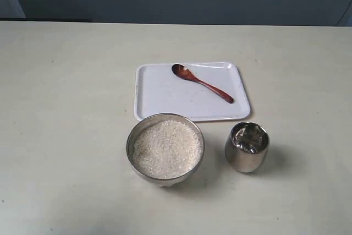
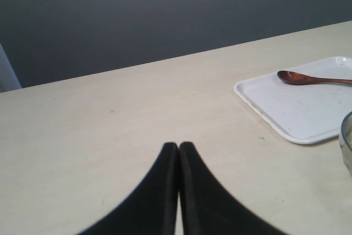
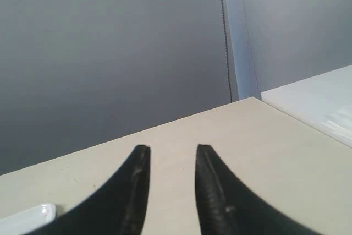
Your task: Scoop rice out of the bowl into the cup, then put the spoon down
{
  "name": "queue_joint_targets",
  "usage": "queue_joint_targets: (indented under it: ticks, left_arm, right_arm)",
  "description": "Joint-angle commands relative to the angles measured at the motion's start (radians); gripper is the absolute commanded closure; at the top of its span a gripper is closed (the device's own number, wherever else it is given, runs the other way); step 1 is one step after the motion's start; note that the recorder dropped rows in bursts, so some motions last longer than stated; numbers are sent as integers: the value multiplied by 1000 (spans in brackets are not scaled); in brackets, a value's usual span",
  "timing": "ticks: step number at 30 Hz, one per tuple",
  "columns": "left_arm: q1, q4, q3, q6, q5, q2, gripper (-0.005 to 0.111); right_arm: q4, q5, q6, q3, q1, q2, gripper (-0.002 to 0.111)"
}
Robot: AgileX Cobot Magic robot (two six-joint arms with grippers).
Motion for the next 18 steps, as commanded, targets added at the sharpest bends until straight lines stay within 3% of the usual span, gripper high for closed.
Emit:
queue_joint_targets:
  ticks: [1, 18]
  left_arm:
    - [-5, -1, -2, -5, -7, -4, 106]
    - [-5, 3, -2, -5, -7, -4, 106]
  right_arm:
    - [0, 2, -3, 4, -5, -4, 79]
    - [0, 7, -1, 4, -5, -4, 79]
